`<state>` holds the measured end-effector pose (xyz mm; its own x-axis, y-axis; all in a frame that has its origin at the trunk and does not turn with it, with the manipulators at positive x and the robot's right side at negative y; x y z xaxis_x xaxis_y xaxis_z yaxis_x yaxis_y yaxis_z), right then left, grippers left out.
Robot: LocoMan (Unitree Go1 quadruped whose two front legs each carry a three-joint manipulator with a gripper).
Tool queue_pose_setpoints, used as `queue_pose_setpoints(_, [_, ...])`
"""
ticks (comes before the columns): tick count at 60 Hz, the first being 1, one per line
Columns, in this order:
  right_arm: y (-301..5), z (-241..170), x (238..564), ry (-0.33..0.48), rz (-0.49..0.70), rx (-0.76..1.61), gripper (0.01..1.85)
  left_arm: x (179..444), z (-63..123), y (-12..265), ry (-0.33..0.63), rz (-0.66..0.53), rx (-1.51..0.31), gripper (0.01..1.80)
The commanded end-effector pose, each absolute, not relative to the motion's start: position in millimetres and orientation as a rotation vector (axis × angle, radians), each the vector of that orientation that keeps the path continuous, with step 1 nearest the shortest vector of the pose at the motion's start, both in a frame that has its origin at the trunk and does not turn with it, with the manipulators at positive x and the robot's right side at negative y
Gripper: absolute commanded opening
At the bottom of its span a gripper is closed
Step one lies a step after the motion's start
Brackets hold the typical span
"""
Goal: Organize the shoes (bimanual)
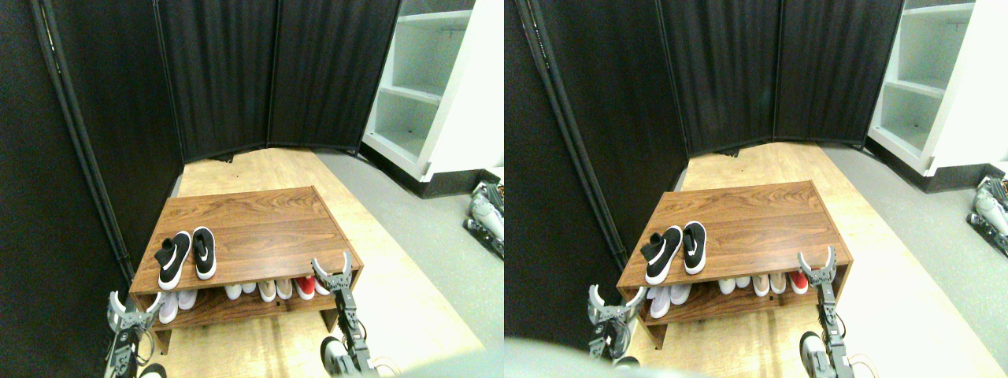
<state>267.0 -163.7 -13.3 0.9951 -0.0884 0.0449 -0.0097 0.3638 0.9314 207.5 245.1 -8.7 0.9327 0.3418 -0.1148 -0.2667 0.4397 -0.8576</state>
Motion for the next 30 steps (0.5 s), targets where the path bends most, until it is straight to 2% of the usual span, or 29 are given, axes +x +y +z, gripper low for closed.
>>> queue_pose_setpoints(1, [-162,-12,270,-0.112,-0.027,1.201,0.62,214,-0.3,259,-0.158,0.361,-0.996,0.41])
queue_pose_setpoints(4, [-161,-12,270,-0.113,-0.028,1.207,0.62,223,3.5,270,-0.198,0.354,-0.967,0.03])
queue_pose_setpoints(5, [-161,-12,270,-0.112,-0.027,1.204,0.62,225,3.7,271,-0.210,0.354,-0.964,0.01])
queue_pose_setpoints(16, [-159,-12,269,-0.110,-0.022,1.200,0.61,257,0.5,287,-0.230,0.318,-0.879,0.01])
queue_pose_setpoints(30, [-157,-12,268,-0.108,-0.031,1.203,0.61,284,-4.3,293,-0.148,0.326,-0.788,0.01])
